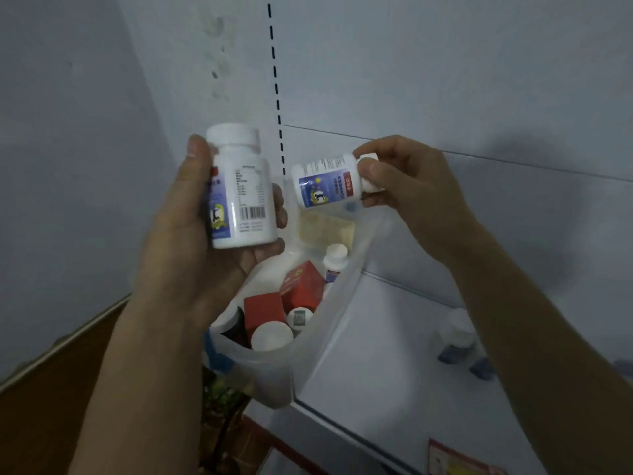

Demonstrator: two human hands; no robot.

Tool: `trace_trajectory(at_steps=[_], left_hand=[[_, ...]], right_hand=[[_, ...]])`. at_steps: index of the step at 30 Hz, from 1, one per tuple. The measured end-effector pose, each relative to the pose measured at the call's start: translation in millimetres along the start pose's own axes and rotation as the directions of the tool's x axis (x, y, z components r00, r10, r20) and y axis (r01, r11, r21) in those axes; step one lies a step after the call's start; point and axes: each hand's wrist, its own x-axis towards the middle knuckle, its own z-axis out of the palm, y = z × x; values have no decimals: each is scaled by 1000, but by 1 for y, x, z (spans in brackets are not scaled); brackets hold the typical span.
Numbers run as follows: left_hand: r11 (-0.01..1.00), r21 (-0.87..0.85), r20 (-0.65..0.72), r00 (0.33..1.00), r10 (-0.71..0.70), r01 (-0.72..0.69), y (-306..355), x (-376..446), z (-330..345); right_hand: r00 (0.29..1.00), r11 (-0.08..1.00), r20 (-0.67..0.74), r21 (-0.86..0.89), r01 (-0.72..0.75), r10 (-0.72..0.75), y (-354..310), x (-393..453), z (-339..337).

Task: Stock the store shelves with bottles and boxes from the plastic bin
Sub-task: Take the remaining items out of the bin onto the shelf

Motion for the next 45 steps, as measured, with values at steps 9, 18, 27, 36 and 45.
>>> trace_trajectory(at_steps=[9, 18, 27, 36, 45], left_hand=[[969, -171, 293, 949, -121, 176, -49, -43, 44], [900, -223, 375, 886, -274, 373, -110, -64, 79], [865, -283, 339, 887, -313, 414, -146, -60, 119], [868, -283, 295, 898, -325, 407, -165, -51, 122], [898, -160, 253, 896, -364, 410, -185, -43, 107]], right_hand=[[935, 986, -319, -6, -164, 153, -6, -158, -48], [821, 845, -538, -336, -416, 191, -5, -235, -114], [880, 599, -354, -644, -476, 318, 53, -233, -158], [897, 523, -253, -742, -421, 363, 91, -217, -179], [928, 548, -265, -751, -368, 261, 76, -216, -176]])
